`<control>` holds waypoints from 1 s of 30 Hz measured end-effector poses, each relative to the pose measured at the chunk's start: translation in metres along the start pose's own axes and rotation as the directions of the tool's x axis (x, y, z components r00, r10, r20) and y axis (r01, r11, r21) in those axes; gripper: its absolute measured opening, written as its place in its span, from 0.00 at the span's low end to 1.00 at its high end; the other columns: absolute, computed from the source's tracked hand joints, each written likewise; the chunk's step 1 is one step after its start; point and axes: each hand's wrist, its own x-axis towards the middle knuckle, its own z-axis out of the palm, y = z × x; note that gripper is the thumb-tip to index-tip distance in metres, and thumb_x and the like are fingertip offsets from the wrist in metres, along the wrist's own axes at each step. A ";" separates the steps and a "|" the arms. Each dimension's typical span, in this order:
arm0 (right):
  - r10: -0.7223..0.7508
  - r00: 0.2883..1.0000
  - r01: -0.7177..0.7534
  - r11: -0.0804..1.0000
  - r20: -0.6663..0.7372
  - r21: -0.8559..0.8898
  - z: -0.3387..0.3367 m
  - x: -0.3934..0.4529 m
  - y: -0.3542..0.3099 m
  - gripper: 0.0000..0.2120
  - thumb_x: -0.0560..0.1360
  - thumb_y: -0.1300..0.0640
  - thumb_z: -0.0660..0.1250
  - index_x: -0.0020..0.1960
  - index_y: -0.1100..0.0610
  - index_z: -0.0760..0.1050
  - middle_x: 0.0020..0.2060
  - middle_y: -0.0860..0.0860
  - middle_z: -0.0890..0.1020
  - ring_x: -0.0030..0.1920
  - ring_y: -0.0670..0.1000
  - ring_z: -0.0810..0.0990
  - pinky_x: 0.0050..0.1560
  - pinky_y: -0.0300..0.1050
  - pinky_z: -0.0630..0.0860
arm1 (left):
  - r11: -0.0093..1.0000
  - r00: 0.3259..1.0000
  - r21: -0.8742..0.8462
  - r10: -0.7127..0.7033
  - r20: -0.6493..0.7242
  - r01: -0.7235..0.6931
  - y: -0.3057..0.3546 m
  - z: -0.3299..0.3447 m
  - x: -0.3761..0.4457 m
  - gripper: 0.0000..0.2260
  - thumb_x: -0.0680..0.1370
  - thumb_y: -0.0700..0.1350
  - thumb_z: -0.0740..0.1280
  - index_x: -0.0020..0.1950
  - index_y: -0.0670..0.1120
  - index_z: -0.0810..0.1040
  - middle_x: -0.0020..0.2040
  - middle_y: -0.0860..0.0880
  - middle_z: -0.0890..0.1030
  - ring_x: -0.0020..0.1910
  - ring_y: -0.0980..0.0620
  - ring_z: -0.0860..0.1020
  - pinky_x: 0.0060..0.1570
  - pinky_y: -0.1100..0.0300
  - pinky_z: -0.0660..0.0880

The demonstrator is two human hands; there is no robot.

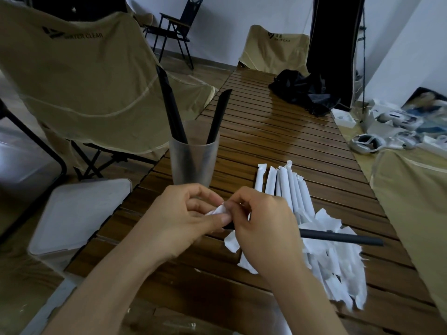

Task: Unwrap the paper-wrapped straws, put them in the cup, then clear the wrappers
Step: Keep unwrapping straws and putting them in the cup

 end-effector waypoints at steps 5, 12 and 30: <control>0.083 0.995 -0.082 0.996 -0.051 0.027 0.002 -0.001 0.003 0.06 0.76 0.52 0.63 0.44 0.46 0.78 0.34 0.46 0.79 0.35 0.46 0.77 0.35 0.41 0.73 | 0.999 0.999 -0.014 0.044 0.012 -0.044 0.000 0.002 0.001 0.14 0.68 0.48 0.75 0.52 0.52 0.78 0.42 0.56 0.84 0.42 0.59 0.83 0.46 0.59 0.79; 0.116 0.993 -0.115 0.992 -0.017 0.041 0.003 0.002 0.005 0.07 0.77 0.53 0.62 0.45 0.46 0.78 0.37 0.46 0.81 0.38 0.46 0.79 0.37 0.42 0.76 | 0.998 0.998 0.005 0.059 0.033 -0.059 -0.002 0.000 0.001 0.17 0.64 0.53 0.75 0.50 0.53 0.78 0.44 0.55 0.85 0.44 0.57 0.83 0.49 0.53 0.81; -0.219 0.961 0.211 0.975 -0.169 -0.065 -0.027 0.009 0.017 0.09 0.77 0.54 0.65 0.55 0.52 0.79 0.47 0.47 0.73 0.49 0.49 0.71 0.48 0.44 0.71 | 0.837 0.998 0.547 -0.035 0.051 0.001 -0.028 -0.008 0.004 0.14 0.75 0.51 0.70 0.60 0.61 0.75 0.65 0.57 0.72 0.51 0.59 0.76 0.55 0.63 0.73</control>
